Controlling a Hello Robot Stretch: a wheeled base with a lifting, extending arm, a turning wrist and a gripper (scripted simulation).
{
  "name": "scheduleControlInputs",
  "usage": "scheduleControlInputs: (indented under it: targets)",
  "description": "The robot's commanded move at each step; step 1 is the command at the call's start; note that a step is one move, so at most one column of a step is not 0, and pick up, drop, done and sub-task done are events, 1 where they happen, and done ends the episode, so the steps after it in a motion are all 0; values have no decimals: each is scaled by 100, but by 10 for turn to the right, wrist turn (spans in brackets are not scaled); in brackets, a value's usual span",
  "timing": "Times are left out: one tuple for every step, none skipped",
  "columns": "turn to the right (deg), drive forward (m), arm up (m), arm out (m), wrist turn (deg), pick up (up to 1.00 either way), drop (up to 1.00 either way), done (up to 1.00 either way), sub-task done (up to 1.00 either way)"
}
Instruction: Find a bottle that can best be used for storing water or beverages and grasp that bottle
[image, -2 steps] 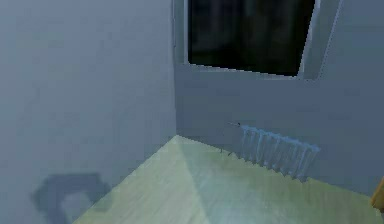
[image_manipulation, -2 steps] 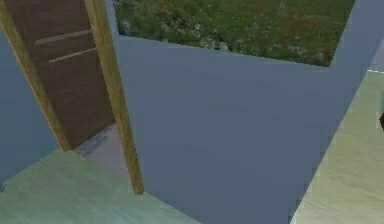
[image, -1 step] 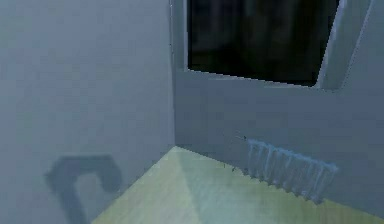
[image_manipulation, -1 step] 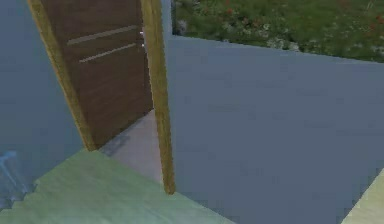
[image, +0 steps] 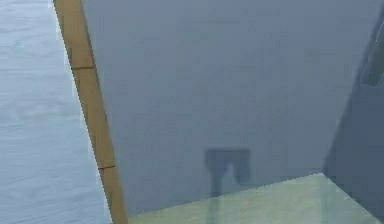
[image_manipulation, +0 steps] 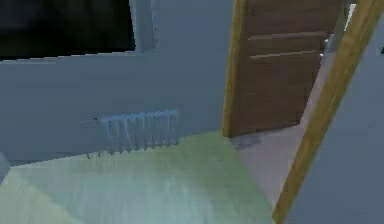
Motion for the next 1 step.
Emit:
scheduleControlInputs:
  targets:
    - [-450, 0, 0, 0, 0, 0, 0, 0, 0]
